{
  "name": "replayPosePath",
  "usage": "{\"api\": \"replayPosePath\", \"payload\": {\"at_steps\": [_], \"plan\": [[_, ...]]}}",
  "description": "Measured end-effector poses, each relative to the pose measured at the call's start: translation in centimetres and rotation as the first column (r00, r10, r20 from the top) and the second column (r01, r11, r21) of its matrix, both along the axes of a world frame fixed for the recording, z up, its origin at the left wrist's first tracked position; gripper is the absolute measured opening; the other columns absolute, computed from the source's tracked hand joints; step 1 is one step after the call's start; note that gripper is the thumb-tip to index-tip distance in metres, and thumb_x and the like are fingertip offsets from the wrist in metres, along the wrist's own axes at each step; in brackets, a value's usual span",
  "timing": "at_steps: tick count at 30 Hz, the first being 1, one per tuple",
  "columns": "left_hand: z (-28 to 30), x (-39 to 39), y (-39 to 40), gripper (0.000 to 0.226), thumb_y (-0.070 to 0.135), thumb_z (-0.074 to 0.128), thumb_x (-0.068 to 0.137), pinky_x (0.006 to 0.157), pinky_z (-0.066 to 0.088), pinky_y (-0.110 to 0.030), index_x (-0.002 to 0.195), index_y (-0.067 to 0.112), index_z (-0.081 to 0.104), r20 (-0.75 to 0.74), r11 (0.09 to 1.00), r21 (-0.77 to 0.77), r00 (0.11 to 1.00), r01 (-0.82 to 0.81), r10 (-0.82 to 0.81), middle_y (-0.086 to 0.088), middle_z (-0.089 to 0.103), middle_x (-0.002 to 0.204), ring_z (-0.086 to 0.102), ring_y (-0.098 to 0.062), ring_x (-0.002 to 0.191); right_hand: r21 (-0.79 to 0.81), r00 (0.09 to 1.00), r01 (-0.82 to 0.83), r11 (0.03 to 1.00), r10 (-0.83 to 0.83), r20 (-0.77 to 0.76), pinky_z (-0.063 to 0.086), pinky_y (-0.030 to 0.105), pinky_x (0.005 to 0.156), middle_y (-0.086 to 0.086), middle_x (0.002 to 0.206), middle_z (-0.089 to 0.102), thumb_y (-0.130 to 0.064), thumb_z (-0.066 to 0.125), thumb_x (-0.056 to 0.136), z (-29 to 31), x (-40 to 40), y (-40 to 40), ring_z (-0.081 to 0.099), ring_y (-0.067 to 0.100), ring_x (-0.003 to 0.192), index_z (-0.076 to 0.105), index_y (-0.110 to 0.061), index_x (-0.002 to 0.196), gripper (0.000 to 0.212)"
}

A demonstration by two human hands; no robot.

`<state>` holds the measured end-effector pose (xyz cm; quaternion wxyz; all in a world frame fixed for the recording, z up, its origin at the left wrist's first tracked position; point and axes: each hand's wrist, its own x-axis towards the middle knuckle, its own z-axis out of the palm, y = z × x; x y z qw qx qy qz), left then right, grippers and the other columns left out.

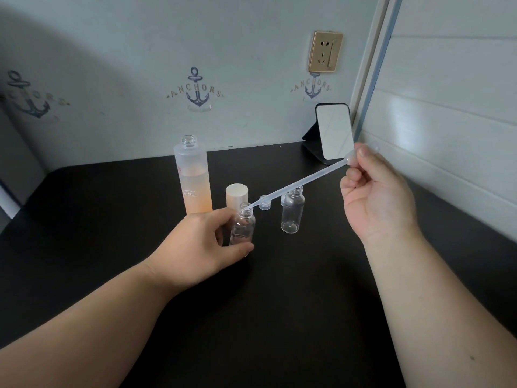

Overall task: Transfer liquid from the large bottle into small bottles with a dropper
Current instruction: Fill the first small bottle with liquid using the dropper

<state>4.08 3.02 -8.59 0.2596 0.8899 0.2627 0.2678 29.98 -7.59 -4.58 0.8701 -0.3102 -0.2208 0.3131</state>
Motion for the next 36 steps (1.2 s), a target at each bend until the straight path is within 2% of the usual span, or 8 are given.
{"api": "replayPosePath", "payload": {"at_steps": [11, 16, 19, 21, 26, 29, 31, 36], "plan": [[0.5, 0.1, 0.2, 0.03, 0.056, 0.081, 0.074, 0.057, 0.044, -0.013, 0.088, 0.058, 0.055, -0.067, 0.998, -0.049, 0.997, 0.031, -0.034, 0.024, 0.061, 0.082, 0.06, -0.004, 0.071, -0.002, 0.994, -0.028, 1.0, 0.028, -0.102, 0.051, 0.02, 0.059, 0.002, 0.073, 0.07, -0.011, 0.065, 0.095, 0.0, -0.2, 0.1, 0.063, 0.011, 0.061, 0.075, -0.007, 0.088, 0.013], [0.5, 0.0, 0.2, 0.035, 0.071, 0.074, 0.065, 0.058, 0.045, -0.015, 0.083, 0.046, 0.058, -0.055, 0.998, -0.046, 0.998, 0.035, -0.037, 0.017, 0.062, 0.078, 0.059, -0.005, 0.069, -0.003, 0.991, -0.051, 0.999, 0.05, -0.123, 0.052, 0.021, 0.061, 0.002, 0.075, 0.07, -0.014, 0.067, 0.095, -0.1, -0.1, 0.0, 0.064, 0.012, 0.063, 0.078, -0.008, 0.083, 0.018], [0.6, -0.5, 0.0, 0.044, 0.081, 0.061, 0.075, 0.063, 0.048, -0.018, 0.098, 0.043, 0.065, 0.106, 1.0, -0.01, 0.994, 0.03, -0.028, 0.021, 0.066, 0.086, 0.063, -0.01, 0.077, 0.0, 0.99, -0.059, 0.998, 0.059, -0.131, 0.051, 0.021, 0.06, 0.002, 0.076, 0.07, -0.015, 0.066, 0.095, 0.1, -0.1, -0.1, 0.064, 0.012, 0.064, 0.077, -0.008, 0.078, 0.022], [0.6, -0.9, -0.1, 0.04, 0.066, 0.052, 0.09, 0.067, 0.051, -0.028, 0.101, 0.032, 0.069, 0.296, 1.0, 0.004, 0.955, -0.018, 0.016, 0.011, 0.069, 0.087, 0.064, -0.014, 0.079, 0.004, 0.988, -0.058, 0.998, 0.058, -0.145, 0.051, 0.021, 0.061, 0.002, 0.076, 0.07, -0.015, 0.068, 0.094, 0.1, -0.1, -0.1, 0.064, 0.013, 0.064, 0.075, -0.007, 0.079, 0.019], [0.6, -0.9, 0.6, 0.028, 0.048, 0.058, 0.085, 0.07, 0.042, -0.014, 0.108, 0.035, 0.05, 0.542, 0.915, -0.138, 0.745, -0.378, 0.39, 0.019, 0.057, 0.094, 0.058, 0.002, 0.087, -0.002, 0.988, -0.059, 0.998, 0.058, -0.142, 0.052, 0.021, 0.063, 0.002, 0.078, 0.071, -0.015, 0.068, 0.094, 0.0, -0.3, -0.1, 0.064, 0.014, 0.065, 0.073, -0.007, 0.079, 0.017], [0.1, -0.7, 1.7, 0.058, 0.043, 0.071, 0.081, 0.076, 0.044, -0.019, 0.13, 0.036, 0.041, 0.457, 0.89, -0.254, 0.764, -0.38, 0.456, 0.012, 0.053, 0.118, 0.057, -0.001, 0.1, -0.005, 0.989, -0.06, 0.998, 0.059, -0.135, 0.052, 0.022, 0.063, 0.003, 0.078, 0.071, -0.015, 0.068, 0.093, 0.0, -0.3, 0.0, 0.065, 0.014, 0.066, 0.073, -0.006, 0.079, 0.017], [-0.2, -0.3, 2.2, 0.072, 0.045, 0.074, 0.085, 0.078, 0.044, -0.018, 0.144, 0.035, 0.035, 0.346, 0.884, -0.3, 0.823, -0.359, 0.451, 0.02, 0.051, 0.124, 0.057, 0.001, 0.103, -0.005, 0.989, -0.064, 0.998, 0.063, -0.132, 0.053, 0.022, 0.064, 0.003, 0.079, 0.071, -0.015, 0.068, 0.093, 0.0, -0.3, 0.0, 0.065, 0.014, 0.066, 0.073, -0.007, 0.08, 0.017], [-0.9, 0.1, 2.9, 0.05, 0.05, 0.068, 0.09, 0.067, 0.038, -0.014, 0.133, 0.034, 0.046, 0.211, 0.88, -0.21, 0.859, -0.426, 0.467, 0.031, 0.052, 0.096, 0.054, 0.008, 0.084, 0.001, 0.99, -0.076, 0.997, 0.076, -0.117, 0.053, 0.022, 0.064, 0.002, 0.079, 0.071, -0.015, 0.067, 0.095, -0.1, -0.3, 0.1, 0.066, 0.013, 0.067, 0.072, -0.007, 0.084, 0.015]]}}
